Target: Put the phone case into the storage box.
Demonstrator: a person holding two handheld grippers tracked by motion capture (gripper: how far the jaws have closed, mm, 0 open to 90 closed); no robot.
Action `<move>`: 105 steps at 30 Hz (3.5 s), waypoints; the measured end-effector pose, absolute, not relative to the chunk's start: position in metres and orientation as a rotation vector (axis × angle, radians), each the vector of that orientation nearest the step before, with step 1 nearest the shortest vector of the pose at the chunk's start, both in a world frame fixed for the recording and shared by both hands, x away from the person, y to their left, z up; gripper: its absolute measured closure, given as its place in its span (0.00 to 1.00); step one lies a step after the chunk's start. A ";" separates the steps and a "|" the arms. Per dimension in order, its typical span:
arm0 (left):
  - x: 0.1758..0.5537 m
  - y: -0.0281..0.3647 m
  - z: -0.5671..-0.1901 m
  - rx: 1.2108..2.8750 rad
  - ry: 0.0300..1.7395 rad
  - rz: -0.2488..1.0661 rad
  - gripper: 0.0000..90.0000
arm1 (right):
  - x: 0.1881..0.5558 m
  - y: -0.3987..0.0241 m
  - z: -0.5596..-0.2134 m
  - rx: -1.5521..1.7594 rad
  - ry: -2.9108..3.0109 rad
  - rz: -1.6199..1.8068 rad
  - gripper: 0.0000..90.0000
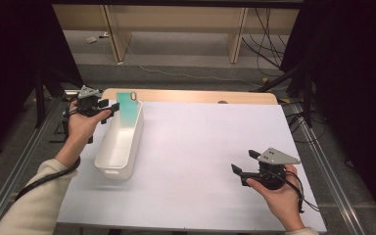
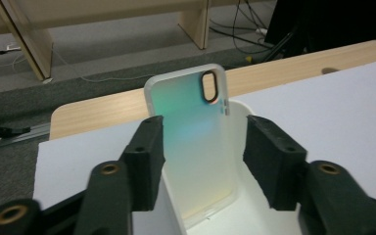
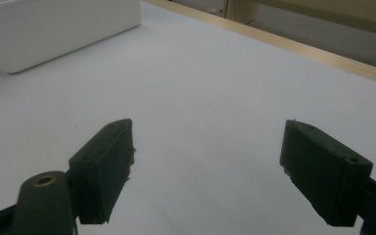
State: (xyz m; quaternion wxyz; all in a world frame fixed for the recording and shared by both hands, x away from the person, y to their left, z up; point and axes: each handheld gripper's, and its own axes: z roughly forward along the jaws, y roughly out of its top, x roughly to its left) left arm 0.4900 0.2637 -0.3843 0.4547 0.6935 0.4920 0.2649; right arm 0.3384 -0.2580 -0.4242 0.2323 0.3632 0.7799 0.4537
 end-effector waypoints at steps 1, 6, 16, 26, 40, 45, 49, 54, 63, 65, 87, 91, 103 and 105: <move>0.487 0.264 -0.383 1.704 1.207 0.642 0.48 | 0.338 -0.258 -0.424 1.000 2.144 1.246 0.24; 0.473 0.261 -0.382 1.695 1.147 0.609 0.34 | 0.339 -0.258 -0.424 0.996 2.141 1.250 0.24; 0.448 0.258 -0.380 1.666 1.125 0.617 0.17 | 0.338 -0.258 -0.424 1.000 2.142 1.249 0.24; 0.425 0.254 -0.382 1.684 1.088 0.623 0.17 | 0.337 -0.257 -0.423 1.000 2.136 1.250 0.24; 0.399 0.244 -0.389 1.695 1.033 0.619 0.12 | 0.337 -0.257 -0.422 1.002 2.137 1.252 0.23; 0.389 0.240 -0.391 1.699 0.980 0.612 0.11 | 0.337 -0.257 -0.423 1.001 2.136 1.253 0.23; 0.382 0.238 -0.392 1.695 0.957 0.592 0.11 | 0.337 -0.257 -0.423 1.002 2.138 1.255 0.23; 0.376 0.237 -0.395 1.683 0.927 0.591 0.11 | 0.336 -0.257 -0.422 1.006 2.152 1.238 0.23; 0.362 0.233 -0.410 1.704 0.892 0.567 0.11 | 0.337 -0.256 -0.423 1.002 2.141 1.259 0.23; 0.359 0.232 -0.414 1.715 0.891 0.559 0.11 | 0.337 -0.256 -0.423 1.002 2.142 1.260 0.23; 0.343 0.230 -0.432 1.743 0.887 0.551 0.00 | 0.336 -0.256 -0.424 1.002 2.143 1.262 0.23; 0.342 0.229 -0.434 1.743 0.881 0.555 0.00 | 0.336 -0.256 -0.424 0.998 2.145 1.256 0.23; 0.344 0.227 -0.438 1.739 0.860 0.557 0.00 | 0.336 -0.256 -0.426 1.006 2.158 1.255 0.23; 0.344 0.226 -0.438 1.735 0.857 0.558 0.00 | 0.336 -0.256 -0.426 0.995 2.149 1.255 0.23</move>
